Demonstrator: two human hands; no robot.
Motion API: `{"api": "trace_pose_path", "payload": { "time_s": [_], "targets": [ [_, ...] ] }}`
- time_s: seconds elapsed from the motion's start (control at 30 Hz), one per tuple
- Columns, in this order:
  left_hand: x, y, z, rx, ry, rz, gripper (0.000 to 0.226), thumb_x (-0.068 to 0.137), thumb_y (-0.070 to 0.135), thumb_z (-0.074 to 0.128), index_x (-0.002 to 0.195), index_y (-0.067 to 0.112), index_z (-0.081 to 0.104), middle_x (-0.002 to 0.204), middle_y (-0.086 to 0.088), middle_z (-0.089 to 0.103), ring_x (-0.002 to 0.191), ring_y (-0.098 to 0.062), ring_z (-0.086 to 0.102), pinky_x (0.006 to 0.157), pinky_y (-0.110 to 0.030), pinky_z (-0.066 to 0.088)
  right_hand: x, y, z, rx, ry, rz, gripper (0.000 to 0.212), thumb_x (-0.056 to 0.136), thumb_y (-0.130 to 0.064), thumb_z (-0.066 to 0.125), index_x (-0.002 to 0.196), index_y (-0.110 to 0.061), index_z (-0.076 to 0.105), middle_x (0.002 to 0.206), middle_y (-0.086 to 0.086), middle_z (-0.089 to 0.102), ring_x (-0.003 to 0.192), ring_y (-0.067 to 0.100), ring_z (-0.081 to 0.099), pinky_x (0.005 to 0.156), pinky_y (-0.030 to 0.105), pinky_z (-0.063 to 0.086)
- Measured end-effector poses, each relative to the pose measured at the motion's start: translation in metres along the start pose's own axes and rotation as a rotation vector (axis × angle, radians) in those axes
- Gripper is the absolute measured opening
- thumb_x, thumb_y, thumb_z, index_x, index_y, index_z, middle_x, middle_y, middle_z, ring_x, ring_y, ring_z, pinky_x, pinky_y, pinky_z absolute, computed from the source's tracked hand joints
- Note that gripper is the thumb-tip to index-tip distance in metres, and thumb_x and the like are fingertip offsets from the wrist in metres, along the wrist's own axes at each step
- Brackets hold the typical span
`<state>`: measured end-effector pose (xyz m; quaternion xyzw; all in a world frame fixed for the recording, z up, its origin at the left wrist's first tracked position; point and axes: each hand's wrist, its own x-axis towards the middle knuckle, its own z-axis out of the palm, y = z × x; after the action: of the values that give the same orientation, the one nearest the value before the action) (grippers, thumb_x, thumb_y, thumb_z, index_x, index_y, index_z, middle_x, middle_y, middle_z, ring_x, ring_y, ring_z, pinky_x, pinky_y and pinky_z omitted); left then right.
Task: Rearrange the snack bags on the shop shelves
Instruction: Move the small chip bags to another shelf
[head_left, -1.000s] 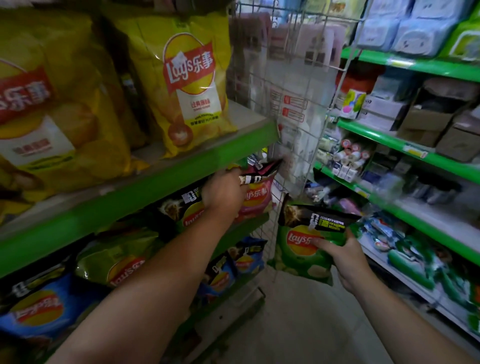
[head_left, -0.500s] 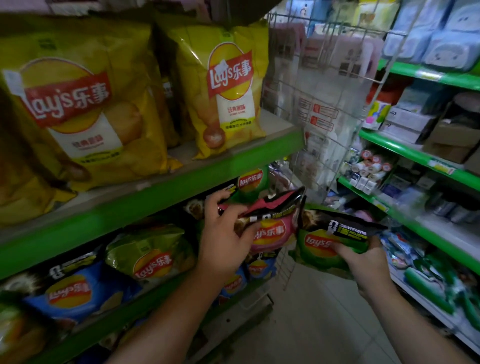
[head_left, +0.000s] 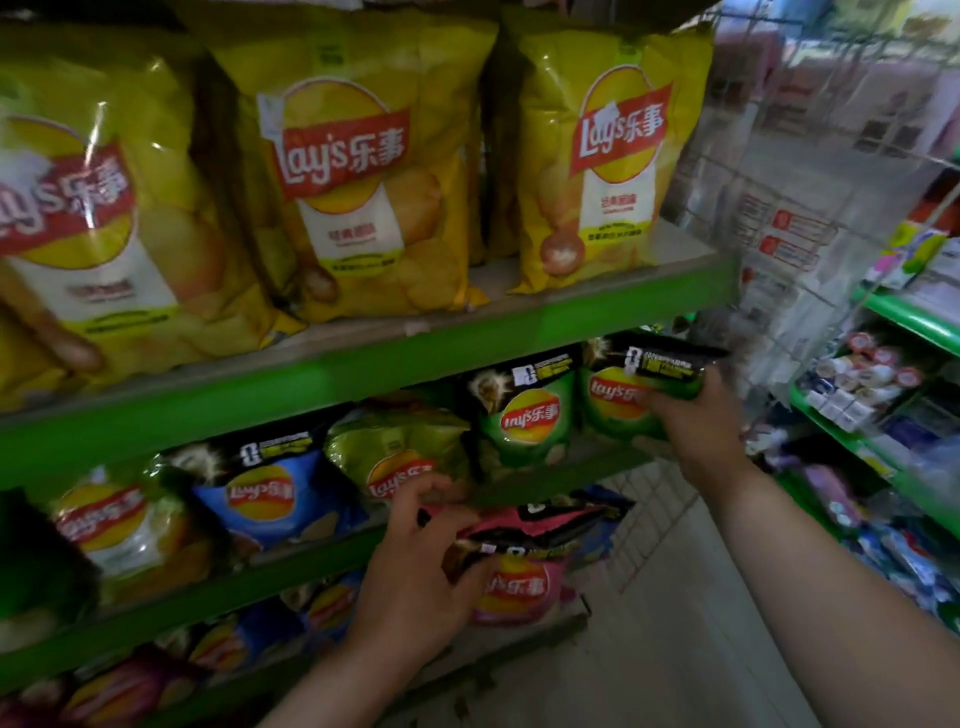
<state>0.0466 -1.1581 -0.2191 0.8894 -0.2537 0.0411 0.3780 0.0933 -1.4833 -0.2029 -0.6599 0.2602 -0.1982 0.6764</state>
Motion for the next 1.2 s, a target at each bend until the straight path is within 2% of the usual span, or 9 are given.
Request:
{"api": "trace_pose_path", "payload": {
  "time_s": [0.13,0.23,0.4,0.57,0.7,0.83,0.93,1.1,1.2],
  "targets": [
    [-0.011,-0.008,-0.007,-0.002,-0.017,-0.067,0.042,0.075,0.037,0.081,0.092,0.057,0.048,0.13,0.046,0.011,0.11,0.035,0.026,0.073,0.006,0.034,0.039,0.009,0.013,0.025,0.011,0.129,0.047,0.078,0.003,0.07,0.113,-0.022,0.053,0.118,0.012,0.065,0.102,0.036,0.065,0.074,0.059,0.057],
    [-0.017,-0.013,-0.01,0.014,-0.024,-0.115,0.043,0.075,0.037,0.081,0.088,0.059,0.047,0.129,0.048,0.009,0.108,0.038,0.024,0.071,0.008,0.032,0.056,0.017,0.02,0.014,-0.008,0.191,0.047,0.08,0.004,0.068,0.124,-0.007,0.054,0.121,0.018,0.065,0.089,0.031,0.067,0.062,0.038,0.055],
    [-0.027,-0.025,-0.015,0.058,0.04,-0.16,0.038,0.072,0.033,0.084,0.097,0.045,0.057,0.126,0.048,0.01,0.11,0.032,0.03,0.077,0.004,0.031,0.055,0.029,0.024,0.026,0.119,0.194,0.057,0.074,-0.013,0.081,0.124,-0.011,0.054,0.123,0.013,0.064,0.1,0.034,0.066,0.056,0.032,0.054],
    [-0.032,-0.036,-0.02,0.078,0.114,-0.192,0.041,0.072,0.029,0.084,0.097,0.043,0.055,0.123,0.029,0.022,0.106,0.01,0.038,0.091,-0.014,0.039,-0.013,0.048,0.028,-0.034,0.381,-0.104,0.055,0.082,-0.025,0.068,0.133,-0.02,0.046,0.13,0.007,0.057,0.117,0.022,0.057,0.088,0.028,0.044],
    [-0.038,-0.047,-0.029,0.072,0.131,-0.199,0.042,0.074,0.029,0.084,0.099,0.044,0.053,0.123,0.029,0.021,0.107,0.026,0.035,0.08,0.007,0.032,-0.092,0.062,0.05,-0.192,-0.191,-0.147,0.028,0.087,-0.025,0.065,0.1,-0.049,0.061,0.101,-0.019,0.069,0.096,-0.008,0.063,0.075,0.012,0.047],
    [-0.057,-0.061,-0.048,0.007,0.169,-0.224,0.031,0.075,0.028,0.083,0.1,0.031,0.066,0.135,0.015,0.033,0.12,-0.003,0.051,0.096,-0.016,0.046,-0.152,0.077,0.105,-0.349,-0.974,0.062,0.056,0.07,-0.048,0.082,0.119,-0.044,0.054,0.109,-0.035,0.065,0.101,-0.016,0.06,0.074,0.009,0.05],
    [-0.086,-0.078,-0.077,-0.031,0.231,-0.187,0.046,0.075,0.03,0.081,0.118,0.029,0.065,0.14,0.022,0.029,0.13,0.007,0.039,0.103,-0.017,0.041,-0.172,0.086,0.156,-0.399,-0.955,0.021,0.05,0.07,-0.027,0.084,0.114,-0.026,0.06,0.101,-0.02,0.07,0.091,-0.009,0.065,0.072,0.01,0.049],
    [-0.149,-0.128,-0.132,-0.233,0.384,-0.497,0.107,0.071,0.041,0.08,0.141,0.064,0.002,0.15,0.03,0.018,0.134,0.022,0.018,0.103,-0.001,0.026,-0.224,0.09,0.252,-0.405,-0.982,-0.044,0.03,0.076,-0.019,0.079,0.103,-0.027,0.068,0.102,-0.007,0.074,0.094,0.009,0.067,0.079,0.027,0.051],
    [-0.194,-0.173,-0.165,-0.465,0.404,-0.637,0.088,0.07,0.031,0.084,0.136,0.059,0.032,0.136,0.027,0.053,0.124,0.008,0.05,0.102,-0.02,0.045,-0.277,0.092,0.319,-0.347,-1.023,-0.014,0.037,0.066,-0.031,0.079,0.1,-0.03,0.068,0.092,-0.021,0.074,0.086,-0.001,0.068,0.073,0.02,0.051]
  ]
}}
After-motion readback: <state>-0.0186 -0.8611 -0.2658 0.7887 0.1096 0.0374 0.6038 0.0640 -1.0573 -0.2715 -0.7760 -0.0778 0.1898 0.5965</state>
